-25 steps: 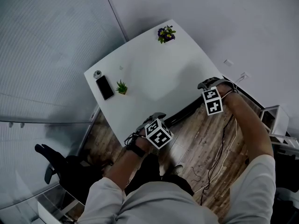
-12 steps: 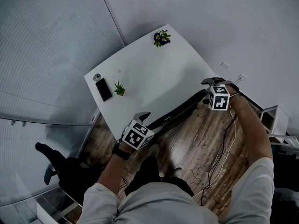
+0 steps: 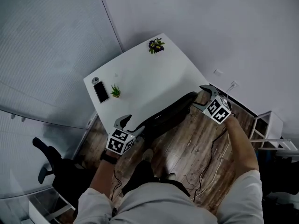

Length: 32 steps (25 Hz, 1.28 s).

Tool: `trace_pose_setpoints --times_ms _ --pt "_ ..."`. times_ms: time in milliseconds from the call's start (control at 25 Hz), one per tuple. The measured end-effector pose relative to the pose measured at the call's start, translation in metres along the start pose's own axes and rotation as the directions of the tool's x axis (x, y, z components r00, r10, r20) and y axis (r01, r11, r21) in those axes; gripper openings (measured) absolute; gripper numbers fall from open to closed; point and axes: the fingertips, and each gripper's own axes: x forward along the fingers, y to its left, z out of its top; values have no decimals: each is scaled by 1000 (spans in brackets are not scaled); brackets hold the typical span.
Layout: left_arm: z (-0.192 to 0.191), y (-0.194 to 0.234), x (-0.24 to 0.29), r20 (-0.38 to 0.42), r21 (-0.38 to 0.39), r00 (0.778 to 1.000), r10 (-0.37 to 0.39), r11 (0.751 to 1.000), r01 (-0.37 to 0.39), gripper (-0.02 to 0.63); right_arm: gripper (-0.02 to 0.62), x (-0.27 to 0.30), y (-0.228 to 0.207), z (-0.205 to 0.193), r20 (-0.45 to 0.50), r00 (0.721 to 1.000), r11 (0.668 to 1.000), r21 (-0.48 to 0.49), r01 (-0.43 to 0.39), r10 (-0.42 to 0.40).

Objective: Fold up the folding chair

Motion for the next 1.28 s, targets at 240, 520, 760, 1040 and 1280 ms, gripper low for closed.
trace_pose_setpoints --times_ms 240,520,760,1040,1280 --pt "-2 -7 -29 96 -18 990 101 995 -100 281 276 -39 12 24 178 975 981 158 108 -136" --pt "-12 -27 -55 143 -42 977 158 987 -154 266 273 -72 42 28 243 944 947 282 150 -222" --pt "-17 -45 -89 212 -67 950 229 973 -220 229 255 -106 73 31 292 911 927 322 194 -292" --pt "-32 -98 -125 290 -93 895 339 941 -326 167 235 -162 128 17 350 864 905 353 237 -363" --pt "-50 -156 -152 338 -117 844 417 908 -402 115 209 -201 170 -8 375 830 883 388 262 -412"
